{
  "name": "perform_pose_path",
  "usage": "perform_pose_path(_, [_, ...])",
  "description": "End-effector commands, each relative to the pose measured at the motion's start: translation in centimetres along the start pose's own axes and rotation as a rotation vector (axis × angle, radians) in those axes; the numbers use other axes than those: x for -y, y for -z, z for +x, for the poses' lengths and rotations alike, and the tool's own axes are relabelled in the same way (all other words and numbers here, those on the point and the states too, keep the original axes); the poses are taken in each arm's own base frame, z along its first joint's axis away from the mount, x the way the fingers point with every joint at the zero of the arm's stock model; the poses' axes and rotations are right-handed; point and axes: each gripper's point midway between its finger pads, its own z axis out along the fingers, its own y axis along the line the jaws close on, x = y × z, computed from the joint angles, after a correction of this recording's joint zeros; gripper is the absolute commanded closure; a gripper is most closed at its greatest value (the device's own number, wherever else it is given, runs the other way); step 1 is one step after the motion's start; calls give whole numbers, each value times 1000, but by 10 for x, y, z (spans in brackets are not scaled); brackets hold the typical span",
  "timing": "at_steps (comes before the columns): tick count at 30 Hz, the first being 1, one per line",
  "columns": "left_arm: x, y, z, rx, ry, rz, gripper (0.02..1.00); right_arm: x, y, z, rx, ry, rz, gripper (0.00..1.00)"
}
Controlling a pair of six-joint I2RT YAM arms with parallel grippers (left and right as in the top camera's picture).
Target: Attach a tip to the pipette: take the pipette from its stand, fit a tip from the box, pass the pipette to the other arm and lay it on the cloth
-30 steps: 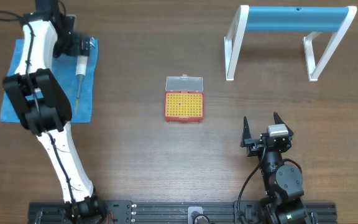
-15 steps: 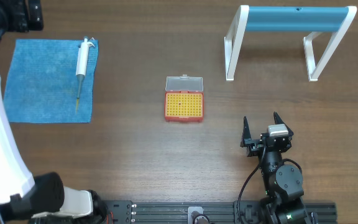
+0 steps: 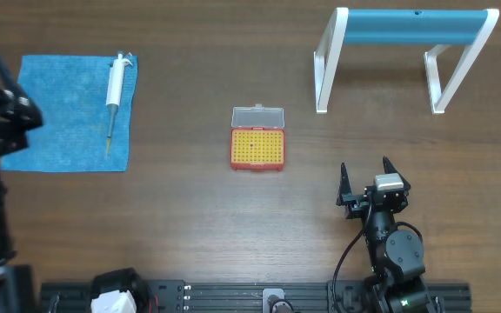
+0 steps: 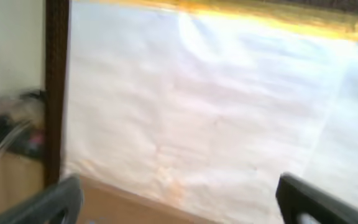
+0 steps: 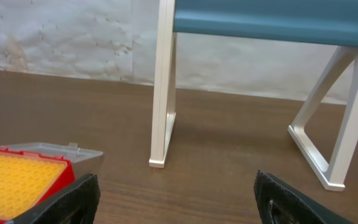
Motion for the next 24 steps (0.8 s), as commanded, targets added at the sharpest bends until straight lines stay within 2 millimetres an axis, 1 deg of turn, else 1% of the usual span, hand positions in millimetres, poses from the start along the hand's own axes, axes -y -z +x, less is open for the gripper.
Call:
perform_pose_path(1, [12,-7,92,-88,123,93,20,-1,0,3,-9,-10,-6,180])
perform_pose_path(3, [21,-4,114,-65,136,116,20,-1,0,3,-9,-10,-6,178])
perform_pose_path(4, [28,-3,128,-43,148,148,20,-1,0,3,-9,-10,-6,178])
perform_pose_path(6, [31,-2,151,-33,154,187,20,-1,0,3,-9,-10,-6,178])
perform_pose_path(7, [30,-3,167,-30,155,193,20,-1,0,3,-9,-10,-6,178])
perform_pose_path(11, [25,0,206,-23,156,213,20,-1,0,3,-9,-10,-6,180])
perform_pose_path(13, [19,5,218,-32,150,204,20,-1,0,3,-9,-10,-6,178])
perform_pose_path(16, [2,18,233,-8,145,182,20,-1,0,3,-9,-10,-6,176])
perform_pose_path(17, [2,24,241,0,93,208,20,-1,0,3,-9,-10,-6,178])
perform_pose_path(19, [6,31,252,0,23,263,20,-1,0,3,-9,-10,-6,180])
perform_pose_path(22, [-1,36,269,3,-40,264,20,-1,0,3,-9,-10,-6,178])
perform_pose_path(24, [-4,40,277,21,-83,264,20,-1,0,3,-9,-10,-6,178])
